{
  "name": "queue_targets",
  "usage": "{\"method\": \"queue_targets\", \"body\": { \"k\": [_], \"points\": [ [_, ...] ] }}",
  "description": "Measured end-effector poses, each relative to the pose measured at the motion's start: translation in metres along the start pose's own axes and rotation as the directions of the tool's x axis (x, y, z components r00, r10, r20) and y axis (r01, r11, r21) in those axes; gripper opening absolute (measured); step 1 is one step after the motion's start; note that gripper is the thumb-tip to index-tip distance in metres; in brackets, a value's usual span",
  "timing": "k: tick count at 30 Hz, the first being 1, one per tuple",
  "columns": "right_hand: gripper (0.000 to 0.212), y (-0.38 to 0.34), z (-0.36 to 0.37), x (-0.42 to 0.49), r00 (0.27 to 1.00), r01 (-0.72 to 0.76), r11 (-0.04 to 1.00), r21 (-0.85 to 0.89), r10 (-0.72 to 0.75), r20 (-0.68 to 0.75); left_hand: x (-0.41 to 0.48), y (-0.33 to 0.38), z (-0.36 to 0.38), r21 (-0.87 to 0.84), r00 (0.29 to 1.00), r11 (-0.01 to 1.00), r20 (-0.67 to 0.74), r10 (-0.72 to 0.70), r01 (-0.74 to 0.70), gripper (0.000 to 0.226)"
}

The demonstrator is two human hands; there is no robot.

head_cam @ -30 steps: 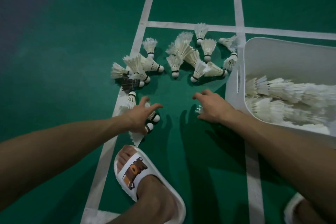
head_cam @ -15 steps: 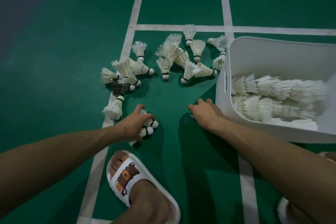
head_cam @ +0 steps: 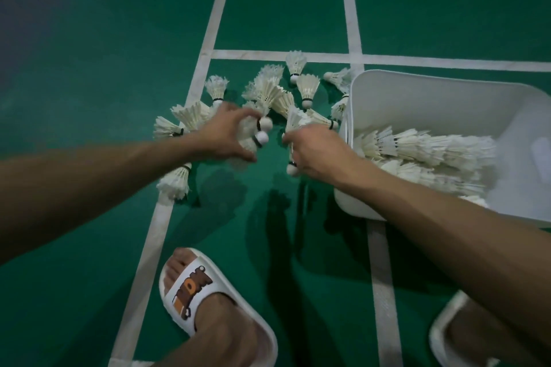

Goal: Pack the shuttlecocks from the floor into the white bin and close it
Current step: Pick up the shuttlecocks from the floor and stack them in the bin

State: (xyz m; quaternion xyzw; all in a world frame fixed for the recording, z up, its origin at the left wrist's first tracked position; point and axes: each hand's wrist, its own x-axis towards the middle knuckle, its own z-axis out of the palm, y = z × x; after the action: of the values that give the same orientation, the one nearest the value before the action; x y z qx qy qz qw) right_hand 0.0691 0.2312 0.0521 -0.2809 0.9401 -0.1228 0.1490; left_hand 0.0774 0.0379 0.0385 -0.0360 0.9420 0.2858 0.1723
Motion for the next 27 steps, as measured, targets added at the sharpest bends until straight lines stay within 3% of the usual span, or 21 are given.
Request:
{"method": "queue_targets", "body": {
  "k": [6, 9, 14, 18, 22, 27],
  "points": [
    [0.062, 0.034, -0.080, -0.027, 0.960, -0.106, 0.971, 0.217, 0.156, -0.231, 0.021, 0.079, -0.049, -0.146, 0.982, 0.982, -0.158, 0.100, -0.123, 0.085],
    [0.055, 0.079, -0.101, -0.042, 0.916, -0.202, 0.957, 0.210, 0.261, -0.306, 0.028, 0.131, -0.046, -0.120, 0.967, 0.969, -0.165, 0.196, -0.217, 0.084],
    [0.047, 0.158, -0.110, -0.079, 0.862, -0.377, 0.915, 0.142, 0.402, -0.309, 0.040, 0.212, -0.017, -0.082, 0.928, 0.926, -0.096, 0.361, -0.369, 0.081],
    [0.050, 0.207, -0.100, -0.104, 0.849, -0.481, 0.876, 0.047, 0.478, -0.224, 0.052, 0.245, 0.030, 0.008, 0.918, 0.922, 0.101, 0.383, -0.386, 0.082],
    [0.050, 0.226, -0.079, -0.114, 0.866, -0.499, 0.866, 0.023, 0.497, 0.059, 0.066, 0.243, 0.075, 0.149, 0.892, 0.904, 0.288, 0.349, -0.402, 0.082],
    [0.053, 0.229, -0.046, -0.105, 0.881, -0.433, 0.901, -0.038, 0.432, 0.195, 0.082, 0.224, 0.100, 0.224, 0.882, 0.890, 0.361, 0.303, -0.398, 0.084]
  ]
}}
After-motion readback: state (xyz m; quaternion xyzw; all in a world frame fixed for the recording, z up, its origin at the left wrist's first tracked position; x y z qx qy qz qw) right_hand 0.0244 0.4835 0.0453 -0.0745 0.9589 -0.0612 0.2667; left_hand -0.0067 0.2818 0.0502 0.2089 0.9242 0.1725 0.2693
